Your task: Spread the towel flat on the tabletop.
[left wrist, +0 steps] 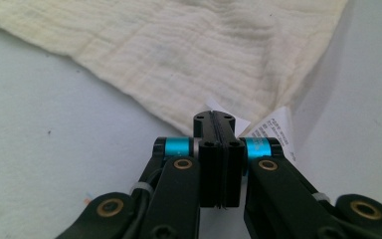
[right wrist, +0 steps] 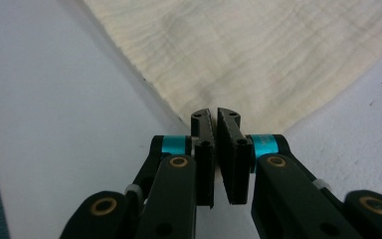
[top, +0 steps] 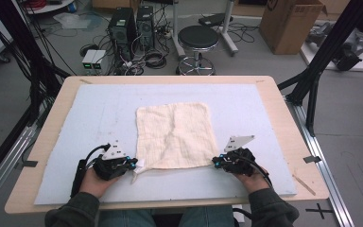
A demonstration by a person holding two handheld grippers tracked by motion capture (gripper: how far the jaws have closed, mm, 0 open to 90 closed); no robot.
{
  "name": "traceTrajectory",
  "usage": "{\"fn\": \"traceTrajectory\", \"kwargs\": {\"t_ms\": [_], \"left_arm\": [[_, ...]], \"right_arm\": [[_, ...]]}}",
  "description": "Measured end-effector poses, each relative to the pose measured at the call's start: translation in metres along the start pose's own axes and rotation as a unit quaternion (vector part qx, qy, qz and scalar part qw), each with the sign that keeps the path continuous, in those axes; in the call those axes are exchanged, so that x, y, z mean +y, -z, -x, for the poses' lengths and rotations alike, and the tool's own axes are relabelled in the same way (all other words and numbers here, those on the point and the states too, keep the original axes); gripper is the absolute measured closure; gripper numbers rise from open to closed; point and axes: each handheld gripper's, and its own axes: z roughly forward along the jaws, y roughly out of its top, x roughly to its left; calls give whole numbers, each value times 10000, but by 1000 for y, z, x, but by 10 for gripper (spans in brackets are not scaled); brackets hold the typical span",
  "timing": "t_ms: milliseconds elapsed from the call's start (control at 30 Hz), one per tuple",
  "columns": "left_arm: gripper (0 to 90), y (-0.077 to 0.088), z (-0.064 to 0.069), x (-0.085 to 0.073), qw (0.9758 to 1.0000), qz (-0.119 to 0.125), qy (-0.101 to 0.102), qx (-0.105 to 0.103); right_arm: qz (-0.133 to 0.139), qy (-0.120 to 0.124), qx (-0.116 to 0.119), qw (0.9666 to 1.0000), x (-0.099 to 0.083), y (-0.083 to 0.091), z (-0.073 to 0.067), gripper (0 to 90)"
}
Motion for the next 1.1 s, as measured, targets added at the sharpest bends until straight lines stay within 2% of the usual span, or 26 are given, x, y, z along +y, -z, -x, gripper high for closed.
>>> {"fn": "traceTrajectory", "kwargs": {"t_ms": [167,367,533,667,833,967,1100], "left_arm": [[890,5,-2,-3,10000,5,21,-31],[890,9,3,-4,9999,36,-32,-94],[891,18,7,-7,9999,73,-94,-114],[891,25,7,-9,9998,123,-63,-112],[891,27,10,-12,9998,67,-123,-163],[887,25,10,-12,9995,110,-69,-272],[750,24,7,-11,9989,214,55,-419]], "right_arm": [[-1,69,71,10000,0,1,-11,855],[-42,19,122,9999,-3,3,-19,853],[-33,-15,144,9999,-5,5,-23,852],[-9,-21,155,9999,-6,7,-25,851],[-94,5,193,9998,-8,6,-29,847],[-71,-31,218,9997,-10,6,-27,815],[88,-160,255,9995,-11,8,-24,699]]}}
